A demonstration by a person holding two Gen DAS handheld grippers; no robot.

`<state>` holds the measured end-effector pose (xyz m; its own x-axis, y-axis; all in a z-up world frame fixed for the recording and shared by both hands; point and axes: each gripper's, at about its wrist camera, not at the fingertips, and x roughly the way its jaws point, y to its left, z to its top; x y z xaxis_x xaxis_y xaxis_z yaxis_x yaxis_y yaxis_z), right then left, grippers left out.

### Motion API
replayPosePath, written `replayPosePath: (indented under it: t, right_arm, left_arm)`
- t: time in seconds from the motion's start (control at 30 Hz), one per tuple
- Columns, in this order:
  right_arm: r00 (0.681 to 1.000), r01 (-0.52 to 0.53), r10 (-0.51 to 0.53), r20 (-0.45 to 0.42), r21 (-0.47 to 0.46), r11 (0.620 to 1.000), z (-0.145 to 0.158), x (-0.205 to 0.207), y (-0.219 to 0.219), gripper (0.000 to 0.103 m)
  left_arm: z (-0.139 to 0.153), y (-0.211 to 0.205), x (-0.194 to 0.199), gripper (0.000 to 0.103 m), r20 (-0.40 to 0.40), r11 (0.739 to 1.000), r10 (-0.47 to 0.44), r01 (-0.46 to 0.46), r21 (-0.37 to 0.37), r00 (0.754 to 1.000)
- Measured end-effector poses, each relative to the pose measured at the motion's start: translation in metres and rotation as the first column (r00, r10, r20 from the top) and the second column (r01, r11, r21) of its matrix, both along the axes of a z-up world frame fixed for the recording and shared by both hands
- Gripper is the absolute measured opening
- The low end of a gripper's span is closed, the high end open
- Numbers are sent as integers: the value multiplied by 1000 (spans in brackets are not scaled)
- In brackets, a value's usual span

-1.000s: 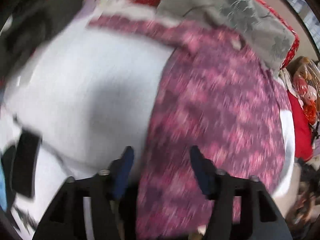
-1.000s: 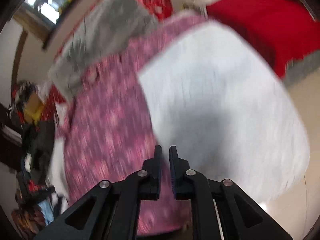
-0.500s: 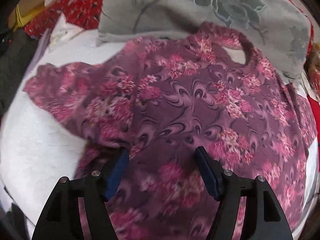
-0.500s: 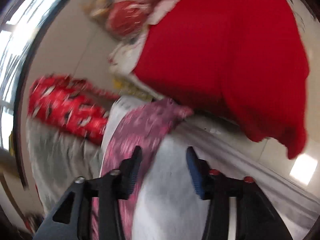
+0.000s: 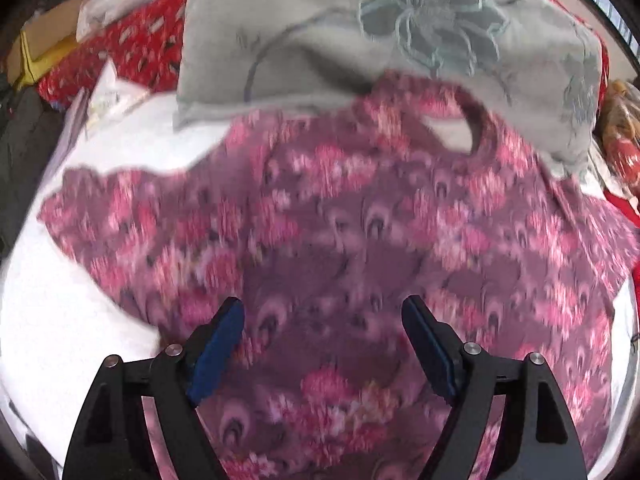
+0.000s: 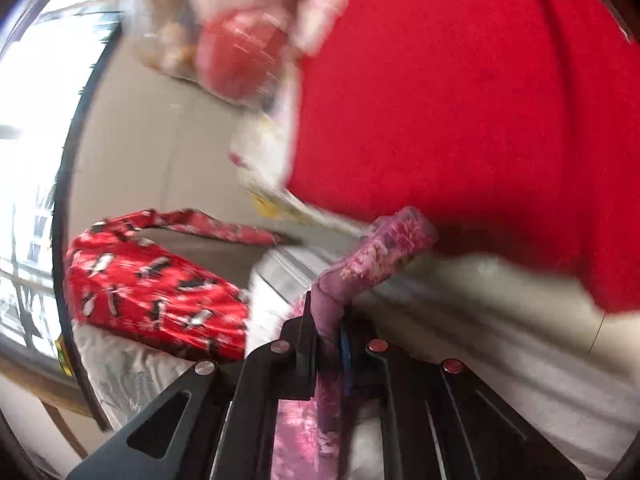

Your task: Fold small clothes

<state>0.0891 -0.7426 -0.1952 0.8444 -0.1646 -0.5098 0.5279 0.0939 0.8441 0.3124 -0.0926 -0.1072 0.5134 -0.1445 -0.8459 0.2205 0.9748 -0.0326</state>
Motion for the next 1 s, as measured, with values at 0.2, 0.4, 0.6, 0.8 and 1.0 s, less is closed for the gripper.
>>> replayPosePath:
  t: [0.2, 0.4, 0.6, 0.8, 1.0]
  right_arm:
    - [979, 24, -57, -198, -166, 986, 40, -21, -11, 7]
    - [962, -44, -31, -272, -267, 963, 62, -20, 17, 8]
    - [959, -233, 147, -242, -382, 894, 109, -4, 72, 8]
    - [916, -393, 312, -252, -404, 826, 128, 40, 149, 8]
    - [849, -527, 442, -289, -415, 741, 131, 73, 229, 8]
  left_arm:
    - [-18, 5, 30, 80, -69, 994, 93, -96, -42, 993]
    - [-26, -2, 37, 82, -48, 991, 124, -126, -40, 991]
    - [-20, 0, 28, 82, -32, 990, 133, -134, -44, 991]
    - [-18, 4, 23, 83, -19, 989, 134, -135, -55, 991]
    - [-13, 13, 31, 83, -47, 984, 141, -145, -101, 989]
